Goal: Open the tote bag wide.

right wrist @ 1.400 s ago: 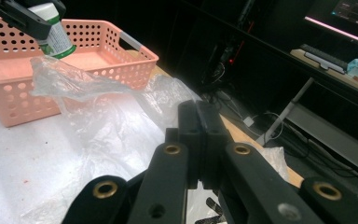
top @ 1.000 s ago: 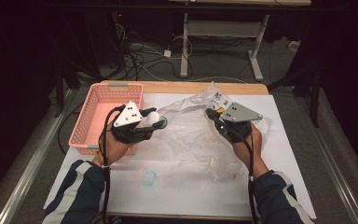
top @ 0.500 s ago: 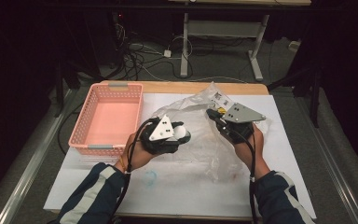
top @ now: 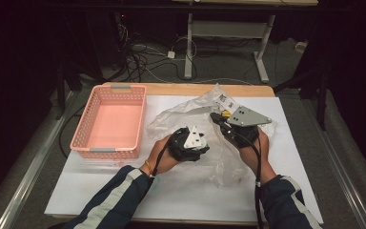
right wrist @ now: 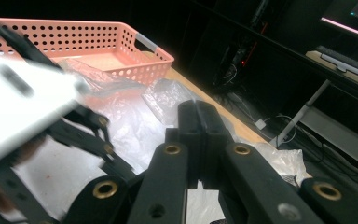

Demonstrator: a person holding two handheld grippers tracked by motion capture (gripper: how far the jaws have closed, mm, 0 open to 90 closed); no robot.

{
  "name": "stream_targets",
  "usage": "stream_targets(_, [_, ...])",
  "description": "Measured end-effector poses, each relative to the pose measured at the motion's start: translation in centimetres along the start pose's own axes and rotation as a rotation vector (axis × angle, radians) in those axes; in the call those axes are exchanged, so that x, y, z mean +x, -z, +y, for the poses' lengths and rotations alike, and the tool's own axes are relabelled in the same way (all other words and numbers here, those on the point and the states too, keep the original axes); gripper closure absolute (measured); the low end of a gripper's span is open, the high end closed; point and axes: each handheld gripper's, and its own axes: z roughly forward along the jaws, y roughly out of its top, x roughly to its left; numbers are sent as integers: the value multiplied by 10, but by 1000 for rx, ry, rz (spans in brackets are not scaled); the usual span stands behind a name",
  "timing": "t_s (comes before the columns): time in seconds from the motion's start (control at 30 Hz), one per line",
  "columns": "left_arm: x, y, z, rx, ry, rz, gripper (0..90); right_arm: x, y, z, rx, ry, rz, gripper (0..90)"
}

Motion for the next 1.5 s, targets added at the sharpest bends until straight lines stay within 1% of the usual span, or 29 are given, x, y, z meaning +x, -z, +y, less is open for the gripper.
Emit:
stream_targets(0.07, [3, -10, -2, -9, 35, -7, 483, 0, 0, 0, -2, 1, 3, 900])
stream_targets(0.1, [5, -15, -3, -4, 42, -2, 483, 0, 0, 0, -2, -3, 3, 900])
stream_targets(0.17, [7, -24, -5, -4, 73, 3, 483, 0, 0, -1, -1, -2, 5, 900])
stream_targets(0.2, [9, -27, -6, 9, 72, -3, 482, 0, 0, -1, 1, -6, 4, 900])
stream_targets(0.3, [12, -37, -8, 10, 119, 21, 482, -1, -1, -1, 3, -8, 3, 900])
stream_targets(0.37, [15, -41, -9, 14, 130, 4, 481, -1, -1, -2, 3, -11, 4, 900])
stream_targets(0.4, [15, -42, -9, 13, 123, 36, 481, -1, -1, -2, 4, -10, 5, 900])
stream_targets(0.43, [15, -44, -9, 22, 131, 8, 481, -1, -1, -2, 4, -10, 6, 900])
stream_targets(0.47, [15, -45, -9, 8, 148, 11, 480, -1, -1, -2, 5, -10, 7, 900])
stream_targets(0.5, [15, -46, -9, 9, 149, 4, 480, -1, -1, -2, 5, -8, 7, 900])
stream_targets(0.6, [15, -47, -8, 3, 161, 28, 476, -2, -1, -3, 9, -7, 7, 900])
stream_targets(0.63, [15, -46, -8, 3, 150, 57, 471, -2, -2, -3, 11, -9, 7, 900])
stream_targets(0.67, [15, -45, -8, 5, 147, 54, 445, -2, -2, -3, 12, -11, 8, 900])
stream_targets(0.7, [14, -45, -7, -5, 166, 23, 398, -2, -2, -3, 14, -11, 7, 900])
stream_targets(0.73, [13, -43, -6, -1, 146, 46, 388, -2, -2, -4, 17, -12, 7, 900])
stream_targets(0.77, [10, -42, -5, -2, 153, 30, 360, -3, -2, -4, 17, -12, 6, 900])
stream_targets(0.8, [9, -40, -4, 3, 129, 51, 340, -3, -2, -5, 18, -15, 6, 900])
stream_targets(0.83, [7, -37, -3, 4, 117, 45, 326, -4, -3, -5, 20, -16, 4, 900])
stream_targets(0.87, [4, -35, -3, -5, 109, 53, 306, -5, -3, -6, 21, -15, 4, 900])
stream_targets(0.9, [1, -33, -2, -17, 111, 56, 303, -5, -3, -6, 24, -21, 4, 900])
stream_targets(0.93, [0, -29, -2, -12, 93, 50, 302, -5, -3, -6, 26, -19, 3, 900])
stream_targets(1.0, [-4, -24, -1, -26, 81, 55, 272, -6, -3, -7, 26, -20, 2, 900])
stream_targets(1.07, [-8, -17, 0, -36, 74, 53, 270, -6, -3, -7, 28, -22, 2, 900])
stream_targets(1.13, [-13, -9, 2, -44, 50, 60, 270, -6, -4, -7, 31, -23, 4, 900])
stream_targets(1.2, [-17, 1, 4, -50, 22, 52, 270, -6, -4, -8, 34, -23, 3, 900])
stream_targets(1.27, [-22, 15, 6, -63, -8, 58, 269, -6, -4, -8, 37, -23, 4, 900])
stream_targets(1.3, [-24, 23, 6, -67, -30, 58, 269, -6, -4, -8, 38, -22, 3, 900])
stream_targets(1.4, [-31, 46, 2, -82, -75, 75, 269, -7, -3, -8, 39, -19, 1, 900])
stream_targets(1.5, [-30, 69, -7, -99, -68, 106, 269, -7, -3, -9, 45, -26, 3, 900])
